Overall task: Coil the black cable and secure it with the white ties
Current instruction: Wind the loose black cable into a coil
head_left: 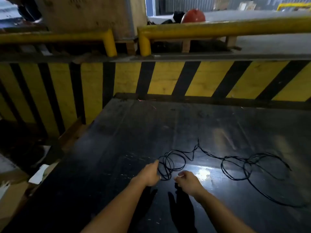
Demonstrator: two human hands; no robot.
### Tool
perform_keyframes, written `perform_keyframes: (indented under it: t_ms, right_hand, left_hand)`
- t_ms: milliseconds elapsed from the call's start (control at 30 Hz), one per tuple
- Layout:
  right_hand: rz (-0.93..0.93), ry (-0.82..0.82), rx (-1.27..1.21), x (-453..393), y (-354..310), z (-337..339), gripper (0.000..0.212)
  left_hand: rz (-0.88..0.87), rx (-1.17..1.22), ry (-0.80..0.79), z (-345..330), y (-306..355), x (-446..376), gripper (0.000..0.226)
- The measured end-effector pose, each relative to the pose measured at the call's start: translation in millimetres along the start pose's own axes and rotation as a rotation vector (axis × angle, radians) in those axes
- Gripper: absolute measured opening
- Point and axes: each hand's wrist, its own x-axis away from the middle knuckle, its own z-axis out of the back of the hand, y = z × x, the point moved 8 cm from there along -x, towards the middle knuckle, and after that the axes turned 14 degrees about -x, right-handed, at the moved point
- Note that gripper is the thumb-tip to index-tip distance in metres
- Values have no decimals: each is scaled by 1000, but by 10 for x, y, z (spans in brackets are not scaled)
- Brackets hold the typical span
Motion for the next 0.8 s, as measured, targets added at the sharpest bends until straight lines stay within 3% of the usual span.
perform_keyframes:
  t_ms: [167, 400, 633, 733, 800]
  right_hand:
    - [-25, 41, -192, -253, 53, -134, 19]
    - [92, -11, 21, -314, -144, -157, 20]
    - [390, 174, 246, -4, -844, 378, 21]
    - [565, 140, 396, 226, -1288, 540, 21]
    - [686, 134, 475, 429, -1576, 667, 19]
  left_hand:
    - [-5, -6, 45, -132, 29, -184, 35]
    - [-23, 26, 94, -172, 75, -182, 19]
    - [-89, 97, 300, 471, 312, 40, 21]
    - [-41, 27, 557, 1021, 400, 257, 18]
    - [-79, -8, 649, 1310, 553, 415, 30]
